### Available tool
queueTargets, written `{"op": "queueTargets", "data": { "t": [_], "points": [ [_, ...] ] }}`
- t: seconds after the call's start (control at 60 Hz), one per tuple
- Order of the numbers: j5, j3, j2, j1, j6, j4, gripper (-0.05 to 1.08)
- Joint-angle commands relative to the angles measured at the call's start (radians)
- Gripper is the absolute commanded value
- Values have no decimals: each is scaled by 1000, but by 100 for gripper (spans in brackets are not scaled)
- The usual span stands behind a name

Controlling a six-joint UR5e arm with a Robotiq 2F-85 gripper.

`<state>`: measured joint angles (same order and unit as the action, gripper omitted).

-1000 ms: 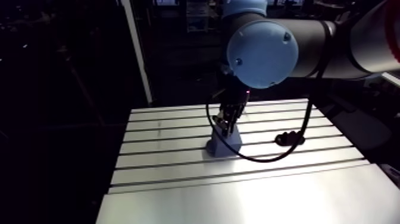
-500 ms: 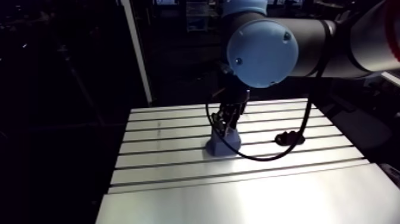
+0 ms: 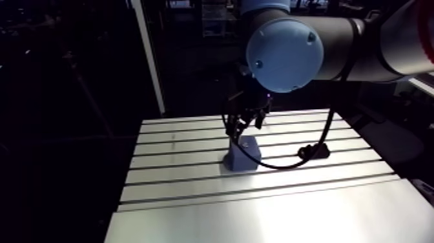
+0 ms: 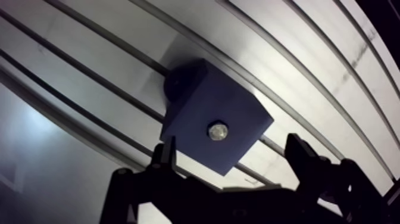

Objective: Pick up the M10 bolt and insert it into the hex recess until seated.

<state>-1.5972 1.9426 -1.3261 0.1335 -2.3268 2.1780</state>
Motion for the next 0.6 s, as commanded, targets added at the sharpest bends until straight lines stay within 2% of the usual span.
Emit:
{"op": "queueTargets", "data": {
  "t": [0.017, 0.133, 0.217, 0.267, 0.283, 0.333, 0.35, 0.367, 0.383, 0.417, 0.433, 0.45, 0.6],
  "points": [
    [4, -7, -11, 0, 61, -9, 1],
    [3, -19, -9, 0, 136, -34, 3],
    [0, -31, -5, 0, 209, -70, 12],
    [-1, -43, 0, 3, 283, -100, 24],
    [-1, -43, 0, 3, 283, -100, 24],
    [-2, -53, 5, 0, 364, -134, 36],
    [-2, -53, 5, 0, 364, -134, 36],
    [-2, -60, 6, 1, 398, -148, 42],
    [-2, -60, 6, 1, 398, -148, 42],
    [-2, -70, 6, 0, 443, -169, 55],
    [-2, -70, 6, 0, 443, -169, 55],
    [2, -73, 6, 0, 459, -172, 61],
    [3, -85, 3, 1, 505, -174, 82]
  ]
}}
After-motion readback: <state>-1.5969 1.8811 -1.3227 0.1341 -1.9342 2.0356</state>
